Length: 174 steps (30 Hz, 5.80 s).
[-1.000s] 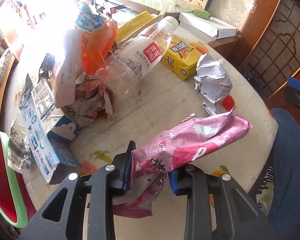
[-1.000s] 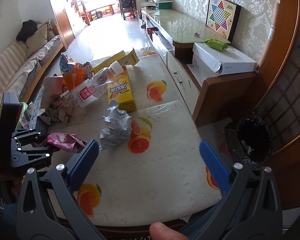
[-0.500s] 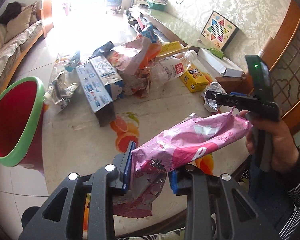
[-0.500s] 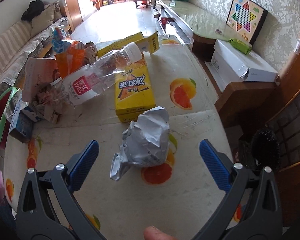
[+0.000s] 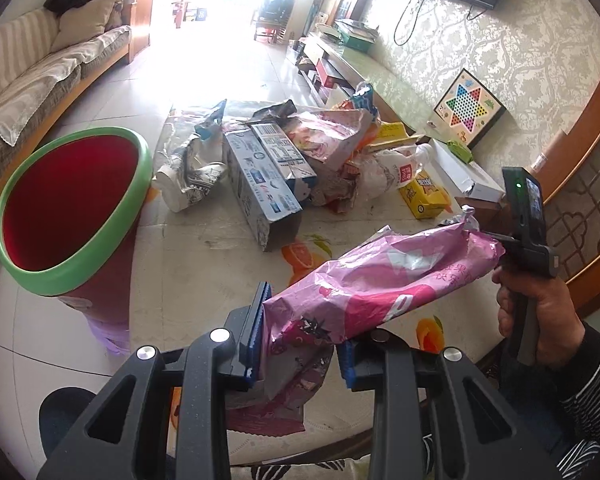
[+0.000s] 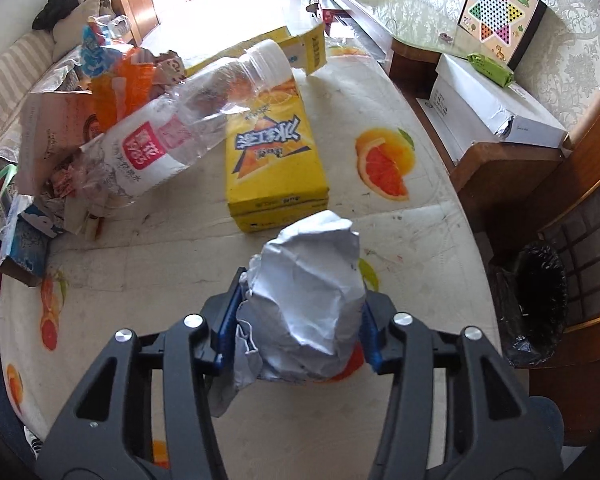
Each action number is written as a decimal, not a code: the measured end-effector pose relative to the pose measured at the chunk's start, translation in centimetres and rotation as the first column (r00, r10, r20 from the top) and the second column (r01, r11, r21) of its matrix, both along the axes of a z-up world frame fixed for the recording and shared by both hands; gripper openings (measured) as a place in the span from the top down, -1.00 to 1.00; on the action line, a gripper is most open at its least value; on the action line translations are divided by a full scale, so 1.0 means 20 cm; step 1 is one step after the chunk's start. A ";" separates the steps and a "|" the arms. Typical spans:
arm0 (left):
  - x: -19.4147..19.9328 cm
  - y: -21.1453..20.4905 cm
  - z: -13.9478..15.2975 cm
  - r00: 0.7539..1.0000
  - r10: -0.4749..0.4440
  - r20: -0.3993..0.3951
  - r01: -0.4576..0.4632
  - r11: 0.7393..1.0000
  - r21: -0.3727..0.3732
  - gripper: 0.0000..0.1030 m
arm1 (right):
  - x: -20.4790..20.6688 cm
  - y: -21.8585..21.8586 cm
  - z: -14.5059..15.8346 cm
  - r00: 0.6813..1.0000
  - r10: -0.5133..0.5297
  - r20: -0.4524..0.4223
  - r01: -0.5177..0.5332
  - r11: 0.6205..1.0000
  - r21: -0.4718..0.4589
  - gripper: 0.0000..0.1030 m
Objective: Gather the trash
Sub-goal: 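Carry the pink wrapper over the red bin and open the left gripper, then carry the crumpled foil over the red bin and open the right gripper, then grasp the white toothpaste box with the left gripper, then grasp the clear water bottle with the right gripper while the left gripper holds the toothpaste box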
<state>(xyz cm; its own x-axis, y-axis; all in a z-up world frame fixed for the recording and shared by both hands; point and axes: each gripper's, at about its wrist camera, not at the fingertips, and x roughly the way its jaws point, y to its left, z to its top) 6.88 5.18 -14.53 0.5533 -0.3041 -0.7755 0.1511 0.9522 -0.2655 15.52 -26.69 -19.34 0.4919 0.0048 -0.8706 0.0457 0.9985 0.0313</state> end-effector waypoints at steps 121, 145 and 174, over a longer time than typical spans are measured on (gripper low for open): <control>0.59 -0.27 -0.30 0.980 0.169 -0.104 -0.132 0.945 0.298 -0.84 | -0.32 -0.05 0.39 0.972 0.110 0.207 -0.112 0.994 -0.005 -0.91; 0.54 -0.15 -0.24 0.975 0.192 -0.111 -0.168 0.965 0.200 0.36 | -0.23 -0.01 0.25 0.984 0.111 0.137 -0.120 0.991 0.059 -0.91; 0.08 0.08 -0.02 0.988 0.156 0.009 -0.156 0.983 0.101 0.36 | 0.45 0.23 -0.06 0.919 -0.363 -0.153 0.389 0.778 0.494 -0.91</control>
<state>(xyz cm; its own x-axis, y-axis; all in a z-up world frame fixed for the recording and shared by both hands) 8.47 6.73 -14.93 0.5886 -0.1338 -0.7973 -0.0012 0.9861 -0.1663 24.44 -22.15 -20.47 0.5067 0.2719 -0.8181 0.4285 0.7440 0.5126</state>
